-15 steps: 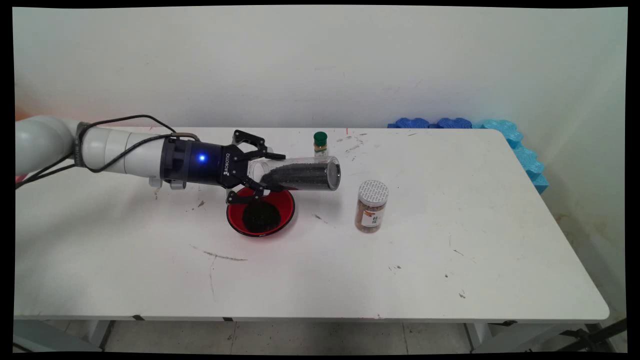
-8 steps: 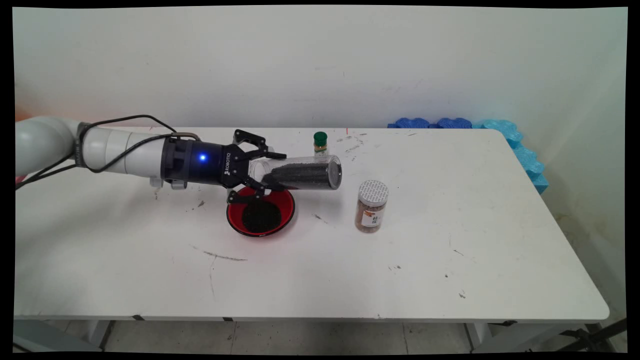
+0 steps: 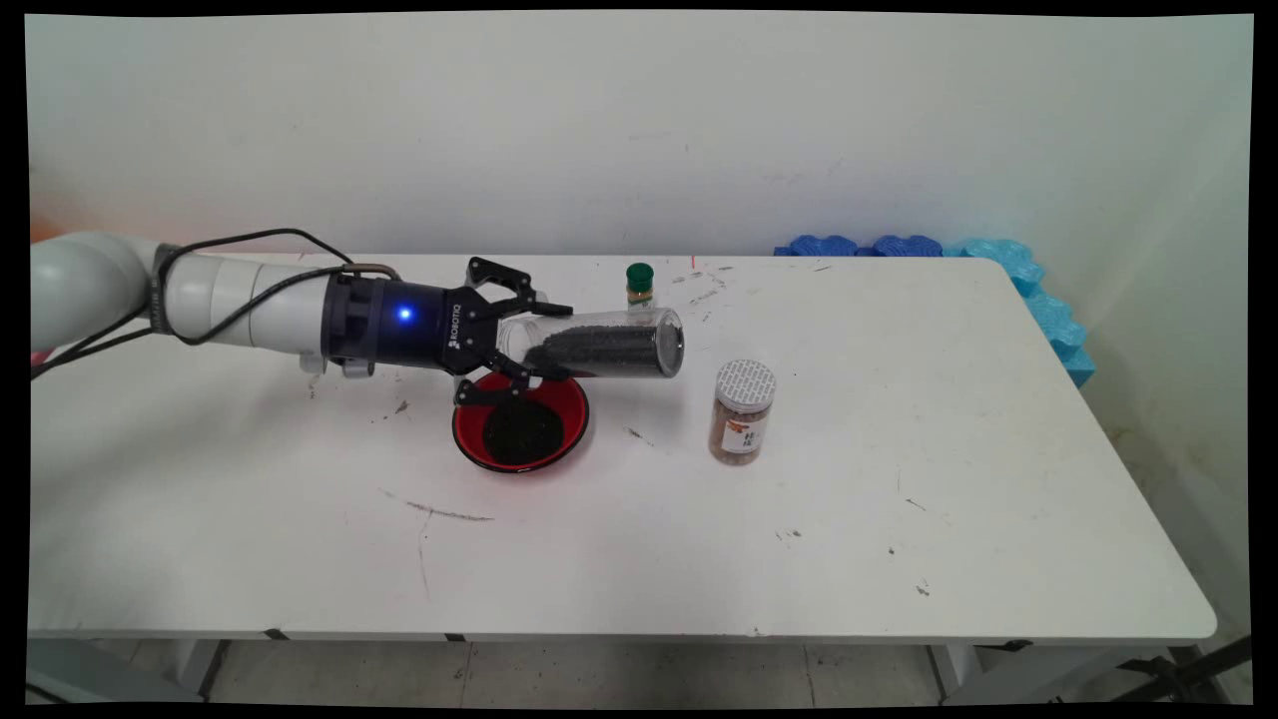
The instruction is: Pour the black seasoning powder in the red bowl
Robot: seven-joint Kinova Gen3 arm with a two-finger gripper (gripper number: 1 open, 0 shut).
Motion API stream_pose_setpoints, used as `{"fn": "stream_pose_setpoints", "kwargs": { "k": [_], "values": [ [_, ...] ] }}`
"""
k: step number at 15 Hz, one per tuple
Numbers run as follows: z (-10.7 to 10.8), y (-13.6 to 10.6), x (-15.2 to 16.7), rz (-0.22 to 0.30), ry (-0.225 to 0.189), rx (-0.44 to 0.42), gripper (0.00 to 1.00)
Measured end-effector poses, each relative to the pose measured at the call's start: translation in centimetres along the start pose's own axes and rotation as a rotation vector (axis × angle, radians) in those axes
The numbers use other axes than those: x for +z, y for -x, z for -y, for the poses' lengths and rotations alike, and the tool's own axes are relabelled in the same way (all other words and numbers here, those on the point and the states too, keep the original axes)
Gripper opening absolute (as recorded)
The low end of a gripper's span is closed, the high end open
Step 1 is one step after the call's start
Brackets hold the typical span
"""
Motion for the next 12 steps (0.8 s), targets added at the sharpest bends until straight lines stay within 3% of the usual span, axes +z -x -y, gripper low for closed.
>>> {"fn": "stream_pose_setpoints", "kwargs": {
  "k": [12],
  "values": [
    [-0.30, -0.02, 0.04, -0.005, 0.001, 0.055, 0.00]
  ]
}}
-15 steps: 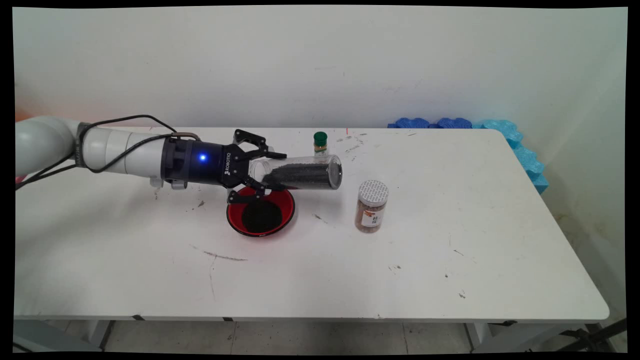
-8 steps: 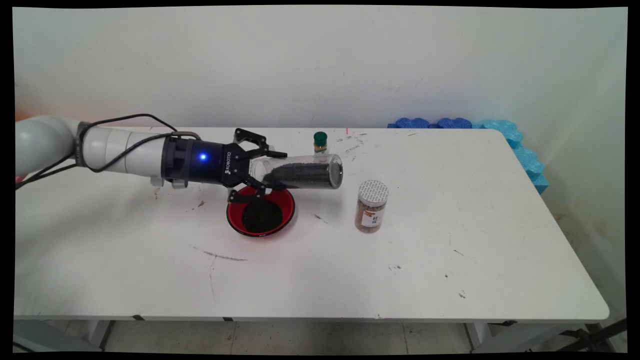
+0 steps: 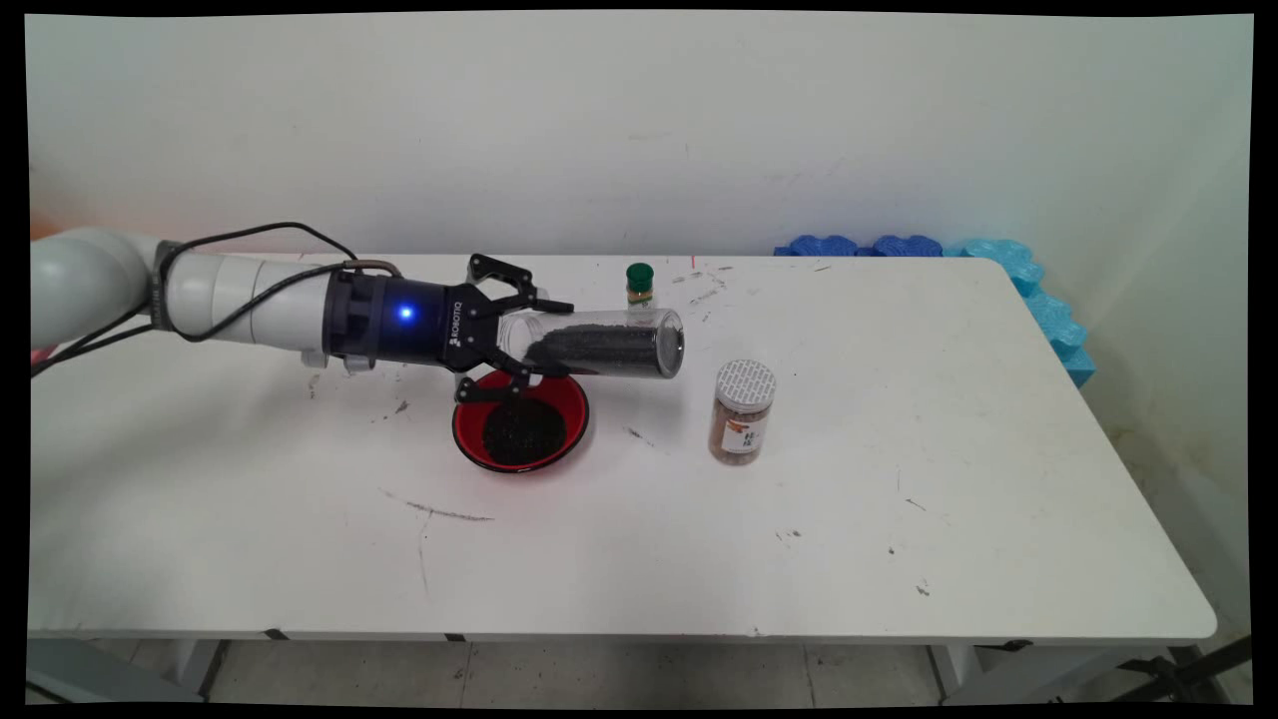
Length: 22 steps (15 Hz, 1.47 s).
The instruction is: Pour the black seasoning powder in the red bowl
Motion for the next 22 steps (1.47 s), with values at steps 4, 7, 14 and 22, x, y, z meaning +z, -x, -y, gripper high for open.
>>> {"fn": "stream_pose_setpoints", "kwargs": {
  "k": [4, 7, 14, 22],
  "values": [
    [-0.2, 0.0, 0.0, -0.004, -0.002, 0.043, 0.00],
    [-0.3, 0.0, -0.1, -0.006, -0.008, 0.088, 0.00],
    [-1.0, 0.1, -0.3, -0.021, -0.019, 0.221, 0.00],
    [-1.8, 1.0, -0.9, -0.035, -0.044, 0.378, 0.00]
  ]
}}
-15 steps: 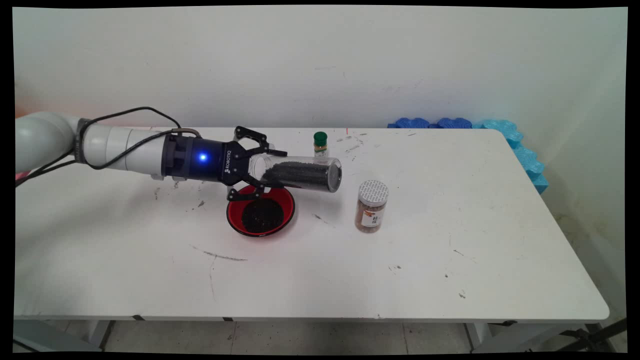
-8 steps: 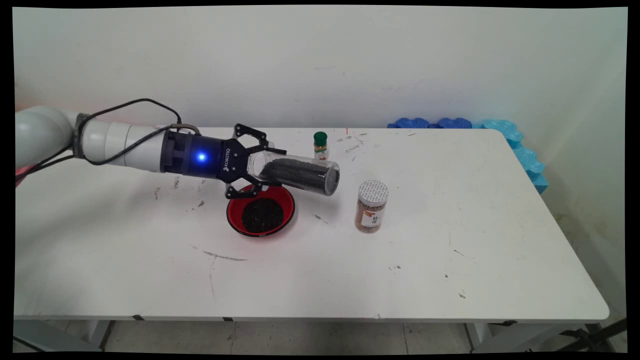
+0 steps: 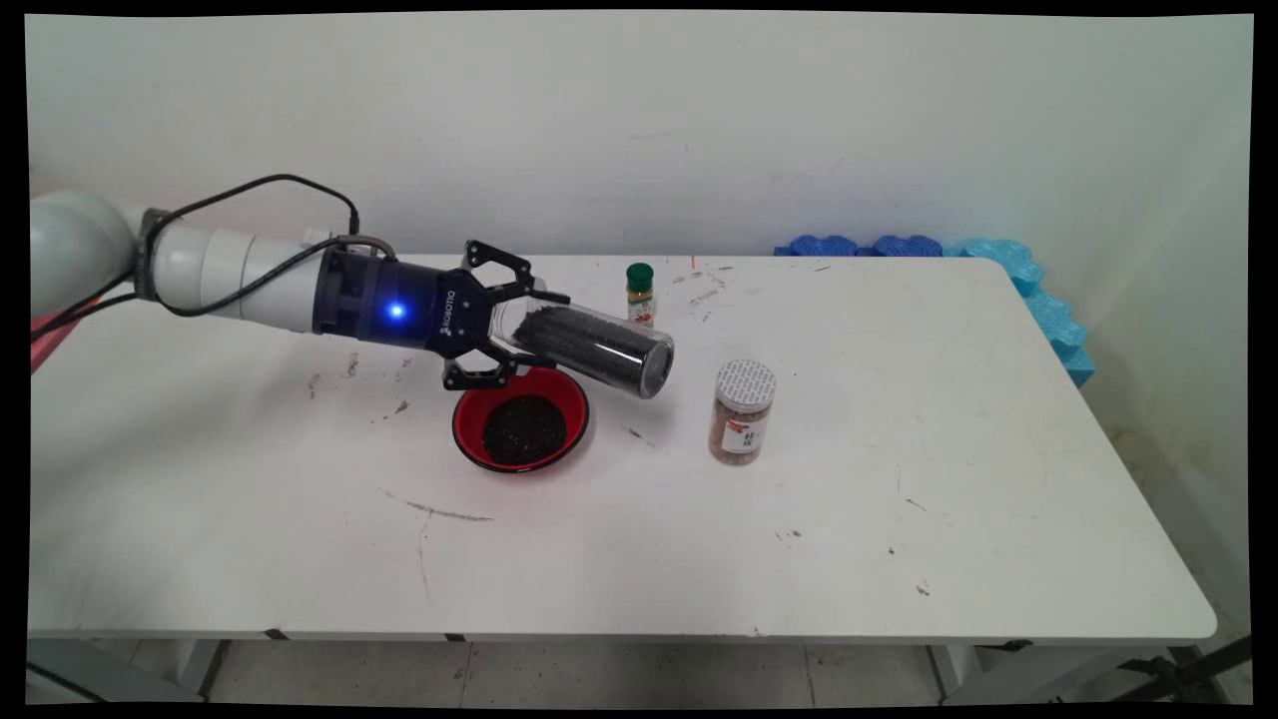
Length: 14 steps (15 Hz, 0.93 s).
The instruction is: Pour the black seasoning powder in the red bowl
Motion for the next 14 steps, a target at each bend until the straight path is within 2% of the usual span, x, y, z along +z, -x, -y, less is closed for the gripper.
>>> {"fn": "stream_pose_setpoints", "kwargs": {
  "k": [14],
  "values": [
    [-1.7, 0.9, -1.4, -0.036, -0.065, 0.306, 0.00]
  ]
}}
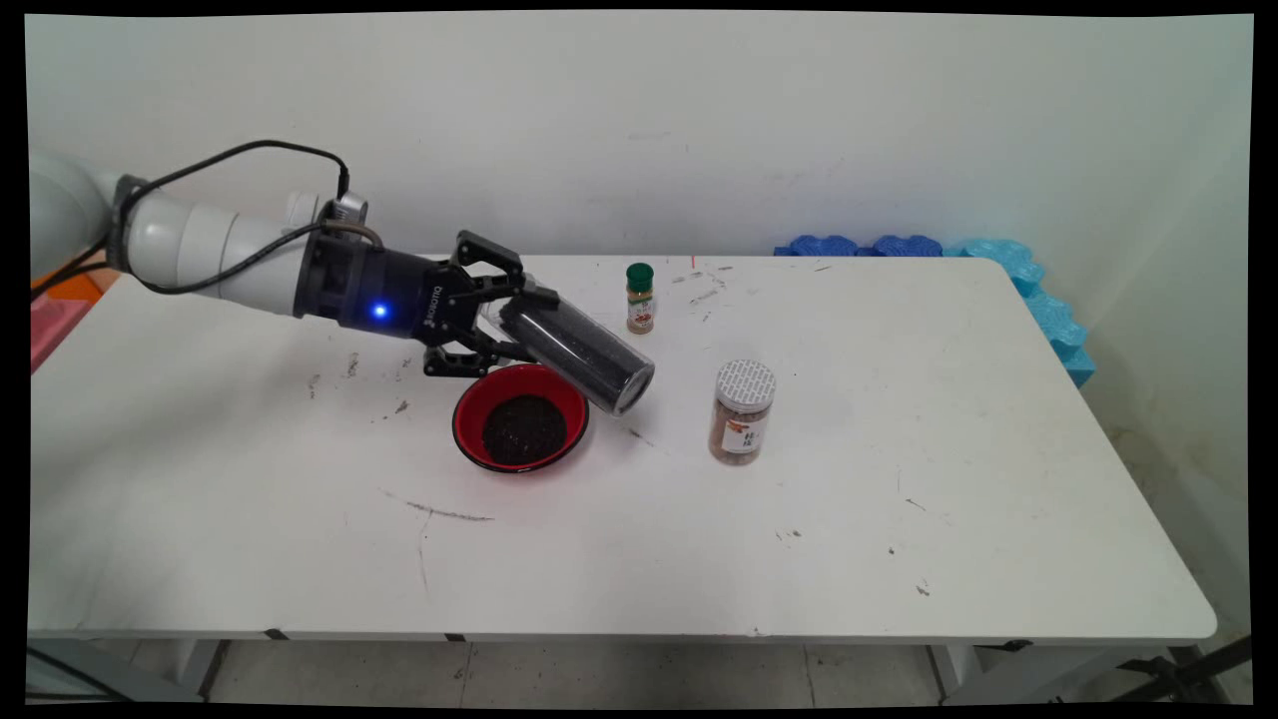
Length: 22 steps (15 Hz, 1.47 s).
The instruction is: Pour the black seasoning powder in the red bowl
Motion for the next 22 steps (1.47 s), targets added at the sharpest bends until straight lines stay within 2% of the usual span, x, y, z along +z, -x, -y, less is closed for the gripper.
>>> {"fn": "stream_pose_setpoints", "kwargs": {
  "k": [9, 22],
  "values": [
    [-1.5, -0.2, -1.0, -0.024, -0.049, 0.276, 0.00],
    [-4.5, 0.2, -1.6, -0.037, -0.066, 0.695, 0.00]
  ]
}}
